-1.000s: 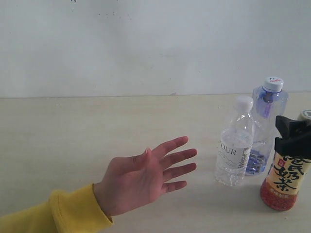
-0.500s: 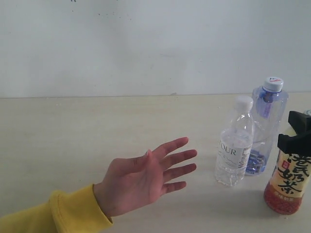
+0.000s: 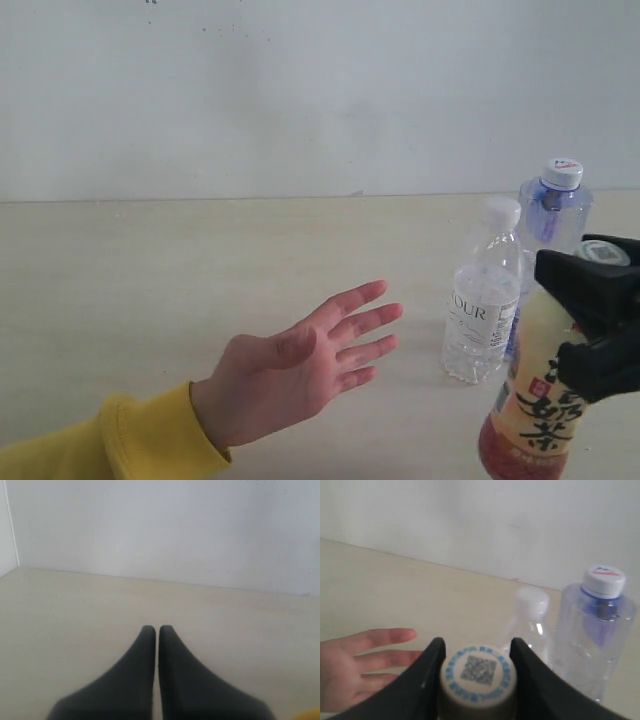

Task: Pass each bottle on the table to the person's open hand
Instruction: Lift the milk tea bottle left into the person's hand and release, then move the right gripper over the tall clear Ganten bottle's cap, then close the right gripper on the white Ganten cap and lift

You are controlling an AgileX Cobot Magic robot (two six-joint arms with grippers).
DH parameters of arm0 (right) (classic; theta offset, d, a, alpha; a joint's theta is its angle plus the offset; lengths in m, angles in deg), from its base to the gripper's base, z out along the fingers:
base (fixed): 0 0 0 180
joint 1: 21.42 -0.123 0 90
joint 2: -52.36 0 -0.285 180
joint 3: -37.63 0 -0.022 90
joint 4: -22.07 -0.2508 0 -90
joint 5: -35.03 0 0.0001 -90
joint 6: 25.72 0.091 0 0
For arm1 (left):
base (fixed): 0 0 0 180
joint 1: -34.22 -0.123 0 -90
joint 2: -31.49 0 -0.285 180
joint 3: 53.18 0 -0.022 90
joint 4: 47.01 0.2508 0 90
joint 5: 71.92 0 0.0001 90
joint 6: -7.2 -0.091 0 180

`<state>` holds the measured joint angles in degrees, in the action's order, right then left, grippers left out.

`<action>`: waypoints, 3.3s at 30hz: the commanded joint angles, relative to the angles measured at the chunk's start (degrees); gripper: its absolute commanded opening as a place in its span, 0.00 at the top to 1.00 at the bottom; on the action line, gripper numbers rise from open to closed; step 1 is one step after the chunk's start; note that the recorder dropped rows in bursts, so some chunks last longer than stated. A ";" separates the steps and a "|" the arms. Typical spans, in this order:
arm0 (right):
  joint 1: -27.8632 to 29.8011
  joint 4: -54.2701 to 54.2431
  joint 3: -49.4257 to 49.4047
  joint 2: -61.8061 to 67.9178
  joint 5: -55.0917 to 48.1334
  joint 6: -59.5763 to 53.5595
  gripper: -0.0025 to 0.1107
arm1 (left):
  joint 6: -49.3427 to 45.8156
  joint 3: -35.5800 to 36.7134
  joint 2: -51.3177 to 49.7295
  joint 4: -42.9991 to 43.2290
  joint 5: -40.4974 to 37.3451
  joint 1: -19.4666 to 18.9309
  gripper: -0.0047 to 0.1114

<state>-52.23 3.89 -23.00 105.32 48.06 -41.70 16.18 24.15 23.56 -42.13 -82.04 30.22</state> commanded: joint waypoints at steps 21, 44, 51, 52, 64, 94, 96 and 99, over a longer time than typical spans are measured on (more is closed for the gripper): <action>-17.13 3.15 15.92 30.88 19.63 2.35 0.98 | 0.26 -0.11 0.15 0.03 -0.13 -0.15 0.92; -17.00 -45.06 16.82 17.24 29.28 -46.97 0.33 | 0.26 -0.11 0.15 0.03 -0.13 -0.15 0.92; -14.46 -55.14 16.72 12.70 33.98 -60.80 0.33 | 0.26 -0.11 0.15 0.03 -0.13 -0.15 0.92; -12.59 -55.41 16.62 12.70 32.63 -60.54 0.33 | 0.26 -0.11 0.15 0.03 -0.13 -0.15 0.92; 12.87 -24.45 15.25 17.46 7.96 -31.00 0.33 | 0.26 -0.11 0.15 0.03 -0.13 -0.15 0.92; 19.87 14.16 15.54 38.83 21.90 9.74 0.50 | 0.26 -0.11 0.15 0.03 -0.13 -0.15 0.92; 19.87 14.16 15.54 38.80 22.04 9.54 0.65 | 0.26 -0.11 0.15 0.03 -0.13 -0.15 0.92; 19.87 14.16 15.54 38.67 23.73 8.58 0.95 | 0.26 -0.11 0.15 0.03 -0.13 -0.15 0.92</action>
<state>-32.83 17.67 -7.54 143.85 70.95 -32.36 16.18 24.15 23.56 -42.13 -82.04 30.22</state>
